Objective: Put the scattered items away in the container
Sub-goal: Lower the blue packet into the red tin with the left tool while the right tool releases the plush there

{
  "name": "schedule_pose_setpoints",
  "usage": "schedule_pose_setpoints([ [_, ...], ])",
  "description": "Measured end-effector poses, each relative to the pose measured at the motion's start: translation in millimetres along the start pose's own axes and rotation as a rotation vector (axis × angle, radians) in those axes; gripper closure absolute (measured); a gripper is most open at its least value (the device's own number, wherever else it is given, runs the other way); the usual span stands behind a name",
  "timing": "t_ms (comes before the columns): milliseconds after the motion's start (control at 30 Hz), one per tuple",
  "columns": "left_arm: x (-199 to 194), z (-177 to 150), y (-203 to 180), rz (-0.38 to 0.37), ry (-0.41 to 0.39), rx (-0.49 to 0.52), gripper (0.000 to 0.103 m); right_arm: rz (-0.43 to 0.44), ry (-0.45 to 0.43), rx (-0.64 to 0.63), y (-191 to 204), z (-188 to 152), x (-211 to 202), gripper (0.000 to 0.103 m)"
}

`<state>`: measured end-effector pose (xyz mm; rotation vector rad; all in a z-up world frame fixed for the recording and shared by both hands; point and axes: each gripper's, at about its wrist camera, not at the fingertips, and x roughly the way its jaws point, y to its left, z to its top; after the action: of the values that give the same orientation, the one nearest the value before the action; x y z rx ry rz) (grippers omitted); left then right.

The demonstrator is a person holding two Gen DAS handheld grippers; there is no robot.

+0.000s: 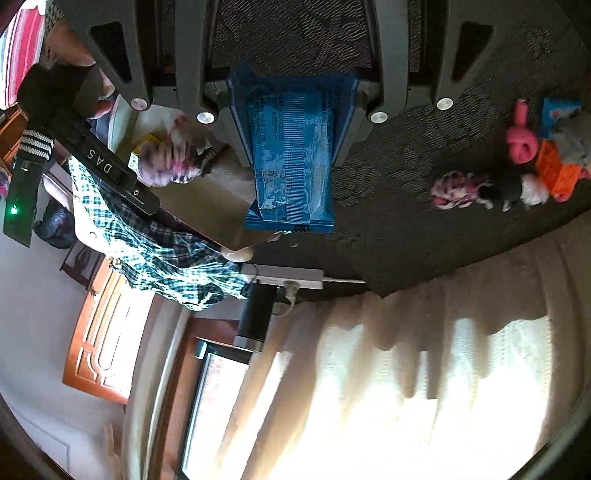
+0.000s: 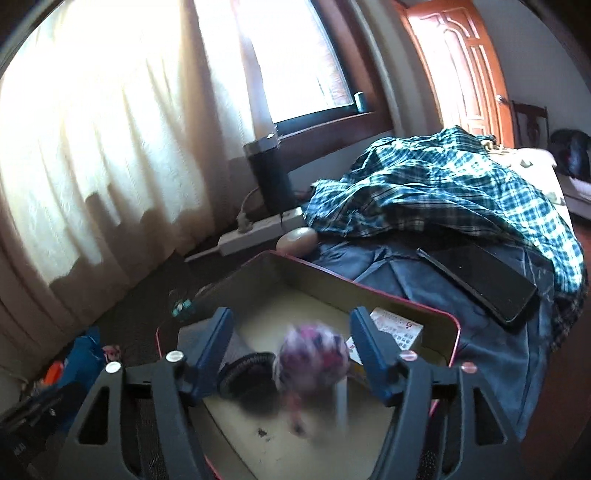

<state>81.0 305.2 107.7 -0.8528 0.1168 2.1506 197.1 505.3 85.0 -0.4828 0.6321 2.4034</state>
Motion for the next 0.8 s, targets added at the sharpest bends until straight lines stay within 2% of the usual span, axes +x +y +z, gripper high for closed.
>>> schedule_pose_setpoints([
  [167, 16, 8, -15, -0.038, 0.008, 0.024, 0.06, -0.08, -0.13, 0.063, -11, -1, -12, 0.026],
  [300, 29, 14, -28, -0.075, 0.012, 0.043, 0.06, -0.13, -0.208, 0.08, -15, 1, -20, 0.025],
  [500, 47, 21, -52, -0.146, 0.014, 0.073, 0.06, -0.124, -0.224, 0.112, -21, 4, -20, 0.024],
  [700, 67, 16, -60, -0.189, 0.061, 0.075, 0.06, -0.122, -0.262, 0.159, -30, 4, -28, 0.023],
  [767, 72, 14, -59, -0.198, 0.082, 0.063, 0.059, -0.119, -0.264, 0.155, -30, 4, -29, 0.023],
  [800, 73, 13, -59, -0.202, 0.089, 0.059, 0.054, -0.117, -0.262, 0.151, -29, 4, -28, 0.023],
])
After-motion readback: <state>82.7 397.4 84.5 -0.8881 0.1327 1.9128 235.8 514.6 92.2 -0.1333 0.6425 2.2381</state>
